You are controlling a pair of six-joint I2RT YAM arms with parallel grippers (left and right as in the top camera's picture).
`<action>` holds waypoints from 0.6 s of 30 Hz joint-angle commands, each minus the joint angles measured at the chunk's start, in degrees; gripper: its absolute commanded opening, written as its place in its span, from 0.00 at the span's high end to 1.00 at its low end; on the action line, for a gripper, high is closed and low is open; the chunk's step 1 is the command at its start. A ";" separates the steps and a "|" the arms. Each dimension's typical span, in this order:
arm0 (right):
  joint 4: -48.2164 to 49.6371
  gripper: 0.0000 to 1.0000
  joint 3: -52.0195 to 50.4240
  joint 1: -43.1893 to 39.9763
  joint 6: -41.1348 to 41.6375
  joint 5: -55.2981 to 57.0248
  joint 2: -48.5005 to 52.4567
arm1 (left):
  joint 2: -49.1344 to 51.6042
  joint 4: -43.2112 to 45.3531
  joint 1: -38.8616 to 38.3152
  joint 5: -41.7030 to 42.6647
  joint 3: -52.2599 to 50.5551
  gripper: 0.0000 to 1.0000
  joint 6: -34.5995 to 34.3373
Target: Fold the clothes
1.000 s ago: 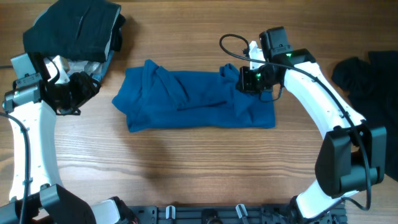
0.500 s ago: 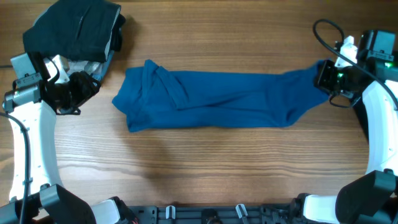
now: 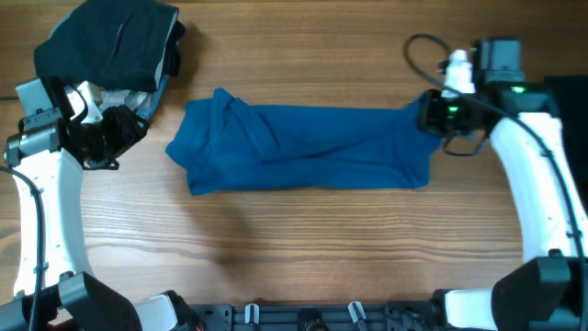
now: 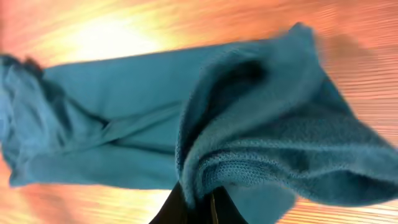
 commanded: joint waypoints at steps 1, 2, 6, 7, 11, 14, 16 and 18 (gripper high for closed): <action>1.53 0.96 0.20 5.44 5.57 -0.22 5.03 | -1.05 0.17 0.20 0.70 0.74 0.37 0.31; 2.49 0.96 0.20 6.93 7.15 -0.26 6.80 | -1.05 0.17 0.20 0.70 0.74 0.37 0.31; 5.51 0.96 0.20 11.15 9.09 -1.57 12.48 | -1.05 0.15 0.20 0.70 0.74 0.37 0.31; 6.14 0.96 0.20 12.20 8.98 -2.99 13.73 | -1.05 0.17 0.20 0.70 0.74 0.37 0.31; 9.81 0.59 0.20 15.80 6.58 -7.72 15.52 | -1.05 0.17 0.20 0.70 0.74 0.37 0.31; 13.84 0.50 0.37 16.57 1.42 -12.59 14.56 | -1.05 0.20 0.20 0.70 0.74 0.37 0.31; 14.49 0.49 0.37 15.76 1.31 -11.72 13.09 | -1.05 0.20 0.20 0.70 0.74 0.37 0.31; 12.70 0.47 0.37 13.31 2.12 -6.19 11.19 | -1.05 0.13 0.20 0.70 0.74 0.37 0.31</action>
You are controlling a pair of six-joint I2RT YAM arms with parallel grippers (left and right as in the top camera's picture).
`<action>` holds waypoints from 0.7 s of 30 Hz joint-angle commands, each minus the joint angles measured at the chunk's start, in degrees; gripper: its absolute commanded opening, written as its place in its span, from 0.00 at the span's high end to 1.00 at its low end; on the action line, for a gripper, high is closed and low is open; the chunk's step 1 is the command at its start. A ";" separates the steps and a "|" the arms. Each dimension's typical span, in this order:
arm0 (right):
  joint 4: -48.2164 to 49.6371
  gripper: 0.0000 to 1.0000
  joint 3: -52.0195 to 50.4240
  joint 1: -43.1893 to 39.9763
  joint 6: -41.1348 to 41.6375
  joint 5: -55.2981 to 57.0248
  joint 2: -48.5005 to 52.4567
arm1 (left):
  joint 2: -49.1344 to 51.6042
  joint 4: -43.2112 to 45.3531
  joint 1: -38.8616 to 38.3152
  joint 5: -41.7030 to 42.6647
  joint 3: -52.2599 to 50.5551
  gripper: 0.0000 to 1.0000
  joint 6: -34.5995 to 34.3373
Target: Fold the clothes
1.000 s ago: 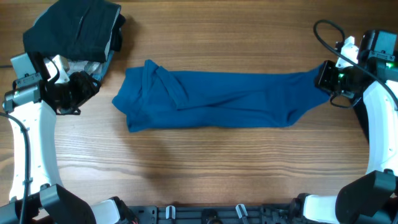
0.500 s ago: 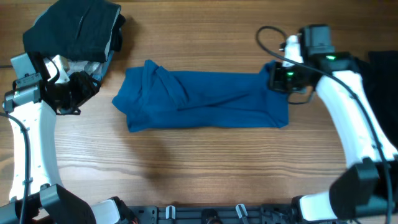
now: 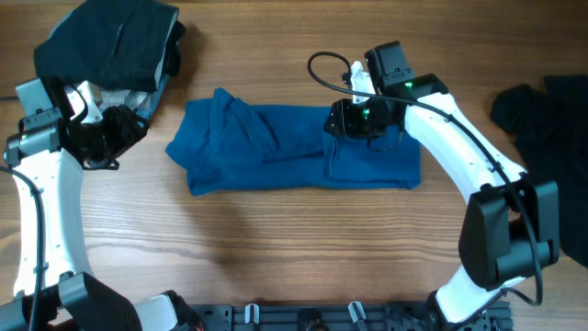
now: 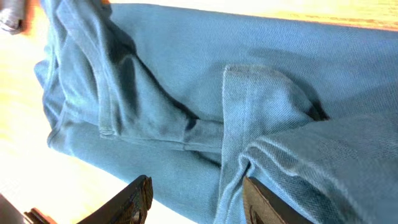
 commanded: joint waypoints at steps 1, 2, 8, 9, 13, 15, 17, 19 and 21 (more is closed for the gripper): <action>-2.97 0.57 0.39 -4.37 0.66 6.54 -3.80 | -1.05 0.13 0.20 0.55 0.74 0.37 0.31; -4.57 0.81 0.39 -5.60 1.68 8.87 -3.82 | -1.05 0.15 0.20 0.55 0.74 0.37 0.31; -9.35 0.96 -2.25 -10.27 1.44 11.89 -2.45 | -1.05 0.17 0.20 0.55 0.74 0.37 0.31; -7.80 0.96 -3.15 -10.25 1.62 11.87 -2.19 | -1.05 0.20 0.20 0.55 0.74 0.37 0.31; 2.91 0.96 -6.88 -9.55 4.61 8.68 0.22 | -1.05 0.39 0.20 0.55 0.74 0.37 0.31; 6.58 0.96 -7.23 -8.57 4.61 2.75 2.16 | -1.05 0.57 0.20 0.55 0.74 0.37 0.31; 12.13 0.96 -7.23 -6.64 3.85 -6.47 3.93 | -1.05 0.55 0.20 0.55 0.74 0.36 0.31; 20.28 0.96 -7.17 -4.24 0.55 -15.91 4.33 | -1.05 0.57 0.20 0.55 0.74 0.37 0.31; 23.71 0.96 -6.05 -2.54 -0.39 -18.64 3.61 | -1.05 0.55 0.20 0.57 0.74 0.37 0.31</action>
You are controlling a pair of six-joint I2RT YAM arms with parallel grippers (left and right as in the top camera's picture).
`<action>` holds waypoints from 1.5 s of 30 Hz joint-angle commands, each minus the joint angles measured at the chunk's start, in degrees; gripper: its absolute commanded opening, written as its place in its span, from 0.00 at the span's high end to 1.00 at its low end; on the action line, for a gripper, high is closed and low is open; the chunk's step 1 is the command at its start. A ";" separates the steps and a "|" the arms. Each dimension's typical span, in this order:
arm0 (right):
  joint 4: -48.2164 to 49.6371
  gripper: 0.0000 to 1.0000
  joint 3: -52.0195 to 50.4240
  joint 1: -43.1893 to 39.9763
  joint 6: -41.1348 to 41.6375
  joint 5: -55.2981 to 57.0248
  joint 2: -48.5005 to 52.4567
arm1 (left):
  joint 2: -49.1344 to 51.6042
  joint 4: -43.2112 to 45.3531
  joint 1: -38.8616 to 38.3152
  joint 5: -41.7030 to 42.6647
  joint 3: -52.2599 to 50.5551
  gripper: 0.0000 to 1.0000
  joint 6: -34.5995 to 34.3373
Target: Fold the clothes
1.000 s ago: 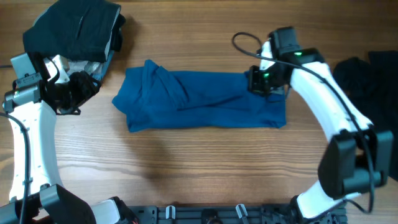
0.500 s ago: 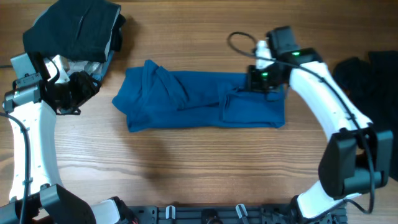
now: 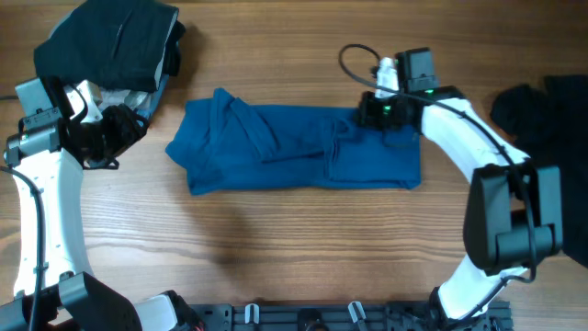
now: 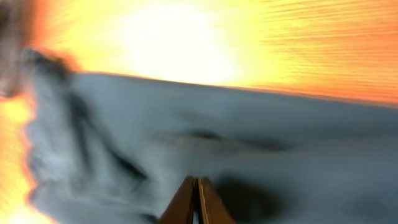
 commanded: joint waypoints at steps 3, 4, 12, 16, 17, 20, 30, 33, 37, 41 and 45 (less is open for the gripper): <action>-3.52 0.96 4.63 2.95 -5.75 -6.73 -3.06 | -1.05 -0.55 -0.04 0.57 0.74 0.32 0.37; -6.93 0.96 5.60 2.45 -5.86 -2.01 -4.22 | -1.05 -0.94 -0.26 0.70 0.72 0.29 0.83; -29.29 0.96 5.99 -2.51 -1.44 12.74 -7.93 | -0.79 -4.50 -6.38 0.96 0.68 0.19 7.45; -32.37 0.96 2.43 -2.29 -1.18 12.70 -5.60 | 1.99 -4.76 -11.39 0.61 0.57 0.01 12.39; -31.82 0.96 1.29 -2.29 -0.68 12.72 -5.07 | 3.06 -4.76 -12.15 0.02 0.57 0.00 13.18; -29.49 0.96 -1.49 -2.29 0.50 12.68 -2.93 | 7.85 -4.76 -13.00 -1.46 0.57 0.00 13.77; -26.86 0.96 -2.97 -2.29 0.42 12.66 -1.40 | 24.61 -2.12 -12.00 2.40 0.57 0.00 15.19; -26.73 0.96 -2.97 -2.29 0.26 12.70 -1.40 | 27.63 0.02 -12.41 8.22 0.57 0.00 17.51; -26.16 0.96 -2.97 -2.29 0.24 12.68 -1.40 | 32.24 3.23 -14.27 14.47 0.57 0.00 17.92; -25.99 0.96 -2.97 -2.29 0.24 12.68 -1.40 | 36.15 6.34 -17.20 19.43 0.57 0.00 18.14; -25.77 0.96 -2.97 -2.29 0.24 12.68 -1.40 | 37.05 6.97 -19.58 19.28 0.57 0.11 18.29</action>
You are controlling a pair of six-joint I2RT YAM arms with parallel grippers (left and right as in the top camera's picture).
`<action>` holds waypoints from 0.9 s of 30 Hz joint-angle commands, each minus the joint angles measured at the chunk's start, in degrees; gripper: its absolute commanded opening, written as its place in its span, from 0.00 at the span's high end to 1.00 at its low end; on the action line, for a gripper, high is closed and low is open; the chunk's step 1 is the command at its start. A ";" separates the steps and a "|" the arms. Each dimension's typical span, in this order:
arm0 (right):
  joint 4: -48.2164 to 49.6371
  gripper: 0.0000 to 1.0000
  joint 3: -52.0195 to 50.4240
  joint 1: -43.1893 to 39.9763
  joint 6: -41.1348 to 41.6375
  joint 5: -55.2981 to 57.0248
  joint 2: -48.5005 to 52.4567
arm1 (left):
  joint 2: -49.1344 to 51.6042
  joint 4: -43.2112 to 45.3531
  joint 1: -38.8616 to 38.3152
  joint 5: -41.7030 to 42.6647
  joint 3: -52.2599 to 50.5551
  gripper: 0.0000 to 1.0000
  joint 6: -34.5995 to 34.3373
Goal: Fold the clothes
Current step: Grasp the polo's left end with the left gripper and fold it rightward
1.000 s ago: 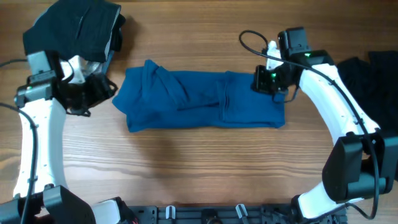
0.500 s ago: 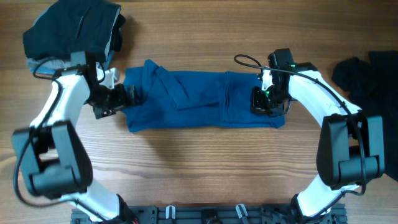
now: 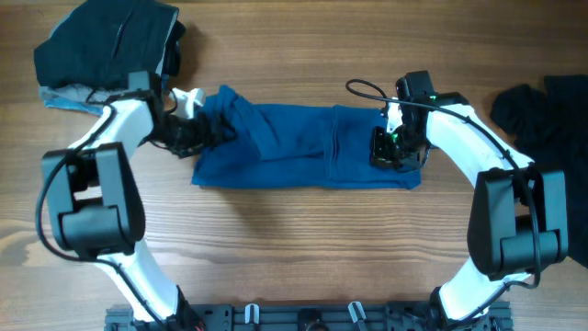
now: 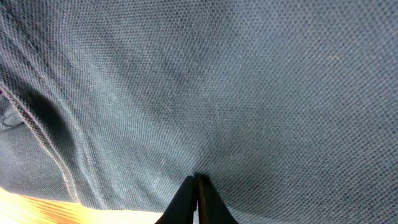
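Observation:
A blue garment (image 3: 285,147) lies as a long band across the middle of the table, its right end folded over onto itself. My right gripper (image 3: 390,152) stands on that folded right part. In the right wrist view it (image 4: 196,177) is shut, tips pressed against the blue fabric (image 4: 249,74), with nothing between the jaws. My left gripper (image 3: 188,136) sits at the garment's bunched left end. The overhead view does not show whether it is open or shut there.
A pile of black clothes (image 3: 106,41) lies at the back left with a pale cloth (image 3: 64,97) under its edge. Another black garment (image 3: 542,106) lies at the right edge. The wooden table (image 3: 294,248) shows in front of the blue garment.
My left arm has moved from the table's left side to the garment's left end. My right gripper has moved from the garment's back edge down onto the folded right part, still shut.
My right gripper first held the garment's right end up at the far right. Then that end lay folded over toward the middle and the gripper stood open above it. Later it was shut at the back edge. Now it presses on the fold, and my left gripper is at the left end.

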 commanded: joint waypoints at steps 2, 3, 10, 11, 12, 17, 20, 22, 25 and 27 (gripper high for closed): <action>0.28 0.96 0.04 0.24 0.20 0.94 0.66 | 5.75 0.17 -3.15 -0.94 -2.78 0.22 1.75; 0.28 0.96 0.04 0.24 0.20 0.92 0.66 | 5.75 0.17 -3.10 -0.96 -2.78 0.32 1.77; -1.66 0.96 1.53 0.22 -1.53 0.98 0.13 | 2.99 -8.15 -0.79 -1.16 0.66 0.96 1.77; -2.51 0.96 2.23 0.15 -1.95 1.33 -0.35 | 1.77 -10.99 0.02 -1.86 2.97 0.96 1.77; -3.30 0.96 2.86 -0.11 -1.92 1.46 -0.96 | 0.50 -13.84 0.57 -3.06 5.84 0.96 1.75; -4.44 0.96 3.56 -3.96 -3.15 1.51 -3.48 | -4.17 -23.78 -2.25 -8.39 22.82 0.96 1.73; -4.68 0.96 3.56 -7.82 -2.97 1.60 -3.48 | -4.46 -25.27 -5.90 -9.81 27.65 0.96 1.51; -4.70 0.96 3.56 -10.64 -2.97 1.29 -3.48 | -4.46 -24.76 -9.33 -9.79 28.57 0.96 0.37; -4.76 0.96 3.56 -14.58 -2.95 0.70 -3.48 | -4.09 -23.47 -14.86 -10.14 28.50 0.96 -0.02; -5.05 0.95 3.56 -16.46 -2.91 0.70 -3.48 | -3.56 -22.75 -18.36 -11.28 28.50 0.96 -0.02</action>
